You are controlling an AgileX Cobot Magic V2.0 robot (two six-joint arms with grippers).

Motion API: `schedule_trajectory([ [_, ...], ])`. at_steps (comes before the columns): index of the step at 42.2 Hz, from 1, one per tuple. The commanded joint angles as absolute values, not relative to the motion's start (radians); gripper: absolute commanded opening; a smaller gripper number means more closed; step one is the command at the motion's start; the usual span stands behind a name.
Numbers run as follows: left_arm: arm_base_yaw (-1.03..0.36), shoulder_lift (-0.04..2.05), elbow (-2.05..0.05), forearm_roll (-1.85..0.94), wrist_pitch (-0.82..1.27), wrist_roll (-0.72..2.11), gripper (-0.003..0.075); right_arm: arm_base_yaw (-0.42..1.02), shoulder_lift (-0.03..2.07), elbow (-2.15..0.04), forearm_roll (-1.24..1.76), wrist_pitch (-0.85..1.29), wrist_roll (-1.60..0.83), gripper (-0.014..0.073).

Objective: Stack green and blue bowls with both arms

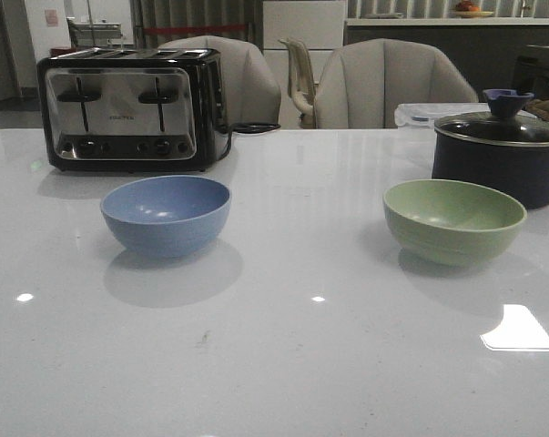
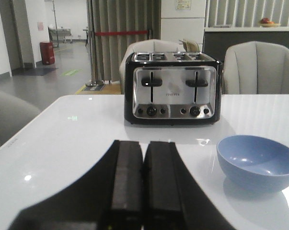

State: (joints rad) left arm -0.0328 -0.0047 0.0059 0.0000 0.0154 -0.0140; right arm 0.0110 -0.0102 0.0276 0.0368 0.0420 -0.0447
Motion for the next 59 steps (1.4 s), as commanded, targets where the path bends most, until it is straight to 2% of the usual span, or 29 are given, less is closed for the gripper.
schedule_trajectory([
  [1, -0.036, -0.026, -0.013, -0.005, -0.126, -0.025, 0.0101, 0.01, -0.031, -0.022, 0.04, -0.042, -0.049, 0.0034],
  [10, -0.036, -0.014, -0.249, -0.005, -0.023, -0.025, 0.0101, 0.01, -0.026, -0.282, 0.049, 0.105, -0.049, 0.0034],
  [18, -0.036, 0.079, -0.526, -0.005, 0.109, -0.025, 0.0101, 0.01, 0.058, -0.521, 0.049, 0.269, -0.049, 0.0034],
  [28, -0.036, 0.271, -0.761, -0.02, 0.421, -0.025, 0.0101, 0.01, 0.253, -0.724, 0.049, 0.487, -0.049, 0.0034],
  [38, -0.036, 0.381, -0.753, -0.02, 0.552, -0.025, 0.0101, 0.01, 0.422, -0.729, 0.049, 0.617, -0.049, 0.0034],
  [59, -0.036, 0.488, -0.596, -0.046, 0.532, -0.025, 0.011, 0.01, 0.708, -0.661, 0.048, 0.664, -0.049, 0.0036],
])
